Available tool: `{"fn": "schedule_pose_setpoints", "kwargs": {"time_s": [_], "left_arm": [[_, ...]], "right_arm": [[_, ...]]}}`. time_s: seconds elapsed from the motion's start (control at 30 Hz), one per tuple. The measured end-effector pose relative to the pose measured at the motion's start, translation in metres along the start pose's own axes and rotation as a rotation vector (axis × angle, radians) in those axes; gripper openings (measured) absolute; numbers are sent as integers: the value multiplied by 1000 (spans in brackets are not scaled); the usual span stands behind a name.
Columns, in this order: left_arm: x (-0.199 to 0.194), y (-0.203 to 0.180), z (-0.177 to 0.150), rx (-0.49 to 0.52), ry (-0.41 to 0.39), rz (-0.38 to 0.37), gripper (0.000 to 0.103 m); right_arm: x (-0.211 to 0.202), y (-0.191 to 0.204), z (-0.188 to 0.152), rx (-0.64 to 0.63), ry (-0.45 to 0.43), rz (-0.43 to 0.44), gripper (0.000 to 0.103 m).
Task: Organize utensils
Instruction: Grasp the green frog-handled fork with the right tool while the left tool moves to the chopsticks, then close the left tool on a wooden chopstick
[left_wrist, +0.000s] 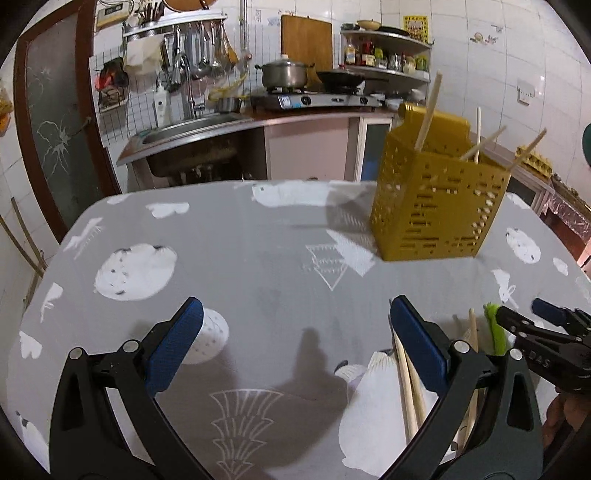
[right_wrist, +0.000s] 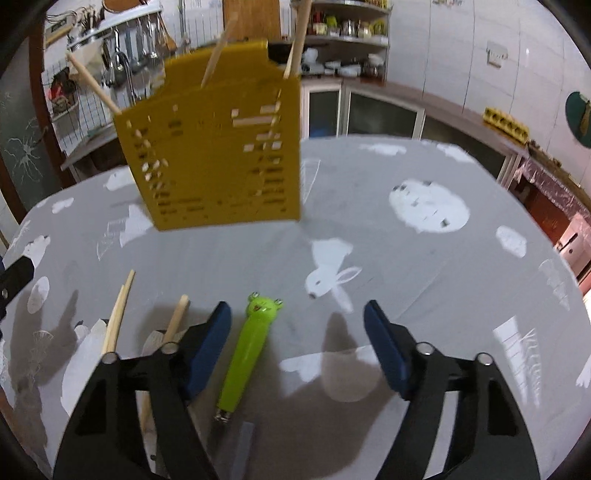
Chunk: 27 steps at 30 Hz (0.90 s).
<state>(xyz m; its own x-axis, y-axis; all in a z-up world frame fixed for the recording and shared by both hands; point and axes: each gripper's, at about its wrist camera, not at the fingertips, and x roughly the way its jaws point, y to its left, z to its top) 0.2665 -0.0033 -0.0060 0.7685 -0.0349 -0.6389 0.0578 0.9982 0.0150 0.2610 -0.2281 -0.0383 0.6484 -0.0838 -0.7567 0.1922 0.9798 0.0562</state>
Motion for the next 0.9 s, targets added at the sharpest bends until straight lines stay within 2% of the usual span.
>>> {"fn": "schedule_pose_setpoints", "kwargs": {"time_s": [0.1, 0.2, 0.23, 0.3, 0.37, 0.67, 0.9], "left_arm": [[9, -3, -5, -7, 36, -13, 98], [15, -6, -8, -17, 63, -30, 98], [16, -8, -10, -16, 73, -35, 98], [20, -11, -13, -12, 97, -46, 98], [24, -14, -15, -11, 115, -52, 98], [37, -23, -27, -20, 213, -102, 94], [40, -37, -36, 48, 222, -64, 91]], "right_arm": [[11, 5, -1, 14, 40, 4, 47], [17, 9, -1, 18, 53, -7, 43], [17, 10, 0, 17, 56, -3, 39], [17, 10, 2, 12, 60, 11, 26], [17, 8, 4, 9, 64, 29, 22], [11, -11, 2, -52, 61, 52, 22], [10, -22, -3, -33, 42, 63, 22]]}}
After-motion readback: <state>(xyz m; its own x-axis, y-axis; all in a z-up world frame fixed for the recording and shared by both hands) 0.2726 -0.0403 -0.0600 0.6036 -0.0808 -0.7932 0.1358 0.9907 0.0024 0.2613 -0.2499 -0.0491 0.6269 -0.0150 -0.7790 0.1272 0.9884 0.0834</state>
